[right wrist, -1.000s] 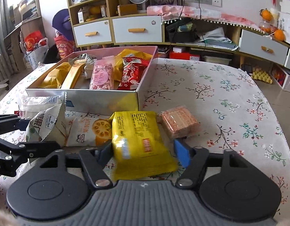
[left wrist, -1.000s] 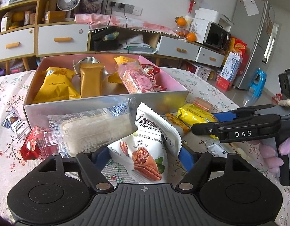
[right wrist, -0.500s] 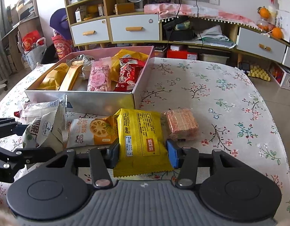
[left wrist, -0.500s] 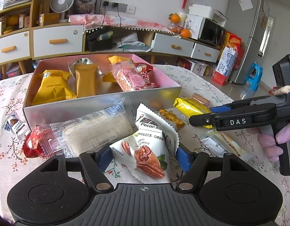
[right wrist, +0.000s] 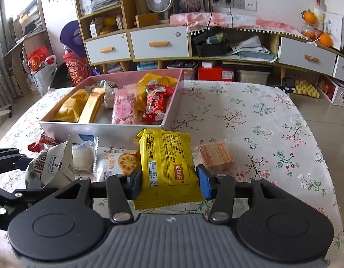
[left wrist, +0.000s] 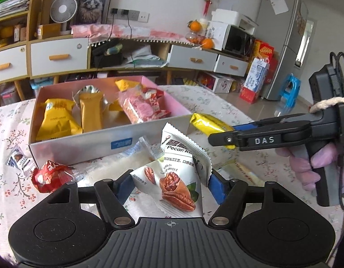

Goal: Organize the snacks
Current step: 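Lower the pecan packet into the box with the left while the right places the yellow packet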

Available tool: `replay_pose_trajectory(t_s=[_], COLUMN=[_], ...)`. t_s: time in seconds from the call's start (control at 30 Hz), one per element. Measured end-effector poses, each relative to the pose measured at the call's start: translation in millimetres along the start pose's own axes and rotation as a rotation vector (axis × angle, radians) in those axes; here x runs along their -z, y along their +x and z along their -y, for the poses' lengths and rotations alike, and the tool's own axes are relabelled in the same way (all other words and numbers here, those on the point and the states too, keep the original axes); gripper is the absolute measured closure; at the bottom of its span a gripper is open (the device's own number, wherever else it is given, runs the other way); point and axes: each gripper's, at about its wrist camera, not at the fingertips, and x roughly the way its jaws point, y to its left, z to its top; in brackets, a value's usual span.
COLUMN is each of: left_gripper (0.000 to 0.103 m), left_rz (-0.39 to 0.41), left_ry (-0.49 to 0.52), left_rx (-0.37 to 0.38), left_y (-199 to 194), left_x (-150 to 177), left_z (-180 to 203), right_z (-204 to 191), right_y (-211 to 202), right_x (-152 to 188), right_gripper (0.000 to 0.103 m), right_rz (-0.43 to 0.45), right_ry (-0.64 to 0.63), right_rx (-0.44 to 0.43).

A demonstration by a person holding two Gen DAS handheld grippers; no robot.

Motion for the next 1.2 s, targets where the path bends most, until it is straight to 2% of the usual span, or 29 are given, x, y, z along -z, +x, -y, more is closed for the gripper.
replay_pose_trajectory(t_s=[0.1,0.2,0.47,0.67,0.8,0.97,1.2], left_gripper=[0.034,0.034,0.034,0.034,0.034,0.034,0.035], left_rz=[0.013,0.012,0.016,0.039,0.023,-0.026,-0.058], left_ry=[-0.003,-0.012,-0.106,-0.196,-0.222,-0.206,-0.195], left_rx=[-0.006,-0.048,-0.161,-0.224,-0.241,-0.247,-0.257], left_y=[-7,-11,-17,-16,-3,18,37], left_x=[-3,-10,-31,-47,-55,-62,-68], left_z=[1,-1,-28,-58,-73,-85,-103], right_z=[-2,-5,-22,-38,-44,-48,-48], right_y=[-2,-4,-5,10,21,32,53], right_x=[-3,-6,-23,-37,-46,-55,-60], right_gripper=[0.057,0.057,0.057,0.057,0.057,0.057,0.057], right_rz=[0.008,0.015,0.041,0.038,0.031,0.019,-0.041], right_ry=[0.001,0.004,0.025,0.041,0.087,0.175,0.209], right_rx=[-0.005,-0.011,-0.056,-0.095,-0.126,-0.161,-0.167])
